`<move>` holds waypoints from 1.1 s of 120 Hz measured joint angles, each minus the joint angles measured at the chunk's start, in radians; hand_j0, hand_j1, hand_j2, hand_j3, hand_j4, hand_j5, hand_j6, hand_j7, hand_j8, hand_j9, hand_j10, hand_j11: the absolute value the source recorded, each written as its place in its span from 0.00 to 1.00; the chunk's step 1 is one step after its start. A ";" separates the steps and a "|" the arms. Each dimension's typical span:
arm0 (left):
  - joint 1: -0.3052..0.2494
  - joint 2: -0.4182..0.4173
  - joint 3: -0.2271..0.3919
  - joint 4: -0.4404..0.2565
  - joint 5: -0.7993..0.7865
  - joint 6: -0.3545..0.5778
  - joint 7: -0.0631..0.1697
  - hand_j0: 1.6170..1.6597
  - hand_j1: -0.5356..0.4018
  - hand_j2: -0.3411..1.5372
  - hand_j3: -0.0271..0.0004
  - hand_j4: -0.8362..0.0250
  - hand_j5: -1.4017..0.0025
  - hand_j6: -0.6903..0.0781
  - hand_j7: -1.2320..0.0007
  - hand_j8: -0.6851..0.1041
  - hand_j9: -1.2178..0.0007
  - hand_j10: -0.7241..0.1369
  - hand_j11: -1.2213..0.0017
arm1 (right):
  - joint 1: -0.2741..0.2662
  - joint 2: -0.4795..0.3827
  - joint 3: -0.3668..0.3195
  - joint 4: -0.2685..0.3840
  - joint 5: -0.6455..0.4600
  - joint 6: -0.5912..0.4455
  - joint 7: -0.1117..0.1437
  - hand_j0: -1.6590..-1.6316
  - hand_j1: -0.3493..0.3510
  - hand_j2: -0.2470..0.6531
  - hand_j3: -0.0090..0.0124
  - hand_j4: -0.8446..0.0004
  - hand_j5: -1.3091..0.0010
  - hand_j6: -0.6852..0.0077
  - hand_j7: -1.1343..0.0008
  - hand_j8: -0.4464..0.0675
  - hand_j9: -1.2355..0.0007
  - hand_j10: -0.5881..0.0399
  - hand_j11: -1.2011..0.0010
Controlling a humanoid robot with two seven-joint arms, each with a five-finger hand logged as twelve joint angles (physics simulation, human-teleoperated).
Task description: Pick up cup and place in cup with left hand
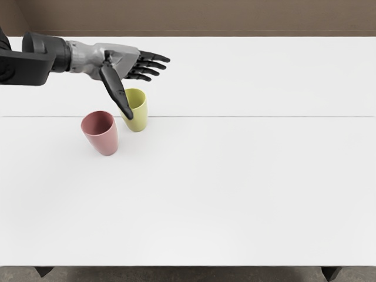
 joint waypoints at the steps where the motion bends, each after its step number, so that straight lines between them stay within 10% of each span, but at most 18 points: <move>1: -0.002 0.000 0.000 0.000 0.002 0.000 0.000 0.96 0.92 0.18 0.99 0.95 0.98 0.87 0.98 0.84 0.98 0.82 0.98 | 0.000 0.000 0.000 0.000 0.000 0.000 0.000 0.04 0.00 0.27 0.42 1.00 1.00 0.99 1.00 0.87 1.00 0.94 1.00; 74: -0.110 -0.070 0.160 0.000 0.130 0.008 0.001 0.96 0.92 0.18 0.99 0.95 0.98 0.87 0.98 0.84 0.98 0.82 0.98 | 0.000 0.000 0.000 0.000 0.000 0.000 0.000 0.04 0.00 0.27 0.42 1.00 1.00 0.99 1.00 0.87 1.00 0.94 1.00; 132: -0.167 -0.107 0.289 -0.019 0.243 0.311 0.004 0.96 0.92 0.18 0.99 0.95 0.98 0.87 0.98 0.84 0.98 0.82 0.98 | 0.000 0.000 0.000 0.000 0.000 0.000 0.000 0.04 0.00 0.27 0.42 1.00 1.00 0.99 1.00 0.87 1.00 0.94 1.00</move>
